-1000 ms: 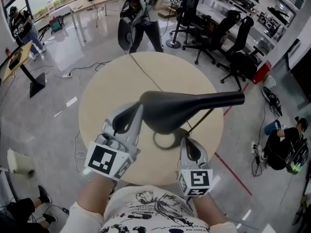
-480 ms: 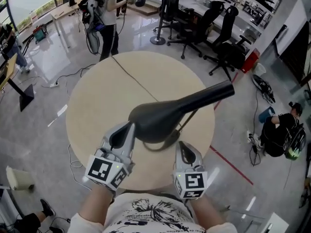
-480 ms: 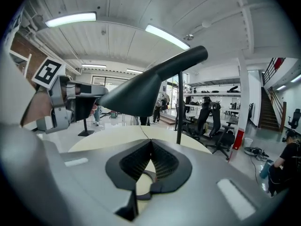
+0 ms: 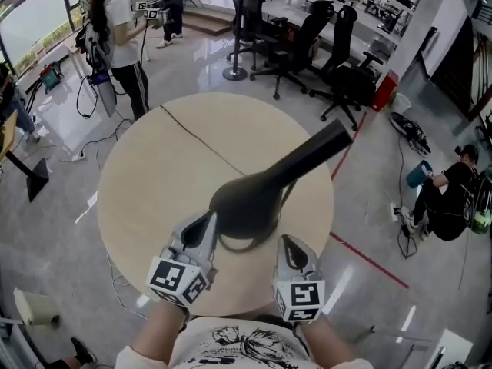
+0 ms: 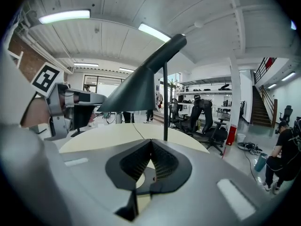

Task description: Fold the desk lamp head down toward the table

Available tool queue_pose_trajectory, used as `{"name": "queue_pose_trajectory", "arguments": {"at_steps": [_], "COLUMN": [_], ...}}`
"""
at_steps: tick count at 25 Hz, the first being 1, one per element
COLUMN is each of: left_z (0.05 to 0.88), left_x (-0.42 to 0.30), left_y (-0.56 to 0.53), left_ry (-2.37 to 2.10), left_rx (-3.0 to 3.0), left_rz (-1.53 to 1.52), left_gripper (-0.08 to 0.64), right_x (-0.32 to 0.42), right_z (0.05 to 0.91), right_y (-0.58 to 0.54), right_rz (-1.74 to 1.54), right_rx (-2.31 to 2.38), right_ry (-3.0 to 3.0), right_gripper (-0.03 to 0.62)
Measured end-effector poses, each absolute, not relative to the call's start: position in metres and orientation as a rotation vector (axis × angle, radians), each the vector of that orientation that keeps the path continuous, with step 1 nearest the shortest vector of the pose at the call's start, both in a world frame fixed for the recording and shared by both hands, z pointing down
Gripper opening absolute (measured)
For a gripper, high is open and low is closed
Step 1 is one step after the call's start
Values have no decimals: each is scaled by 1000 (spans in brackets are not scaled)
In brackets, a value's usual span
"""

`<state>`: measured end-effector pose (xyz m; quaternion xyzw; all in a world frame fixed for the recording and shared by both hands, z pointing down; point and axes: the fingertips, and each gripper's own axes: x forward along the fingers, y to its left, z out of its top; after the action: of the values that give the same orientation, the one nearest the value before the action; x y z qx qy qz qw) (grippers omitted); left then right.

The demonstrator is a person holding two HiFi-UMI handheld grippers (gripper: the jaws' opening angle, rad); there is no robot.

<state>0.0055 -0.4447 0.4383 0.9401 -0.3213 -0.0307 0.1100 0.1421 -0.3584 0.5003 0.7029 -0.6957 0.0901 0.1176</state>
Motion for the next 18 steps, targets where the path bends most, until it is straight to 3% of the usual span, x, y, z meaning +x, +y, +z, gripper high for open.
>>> {"name": "queue_pose_trajectory", "arguments": {"at_steps": [18], "left_z": [401], "left_x": [8], "left_y": [-398], "left_ry": [-1171], "left_rx": [2782], "left_rz": [-100], "left_gripper": [-5], "right_x": [152], "right_z": [461], "right_y": [-339], "right_rz": [201], "right_rx": [1943], "right_ry": [-2274], "right_gripper": [9]}}
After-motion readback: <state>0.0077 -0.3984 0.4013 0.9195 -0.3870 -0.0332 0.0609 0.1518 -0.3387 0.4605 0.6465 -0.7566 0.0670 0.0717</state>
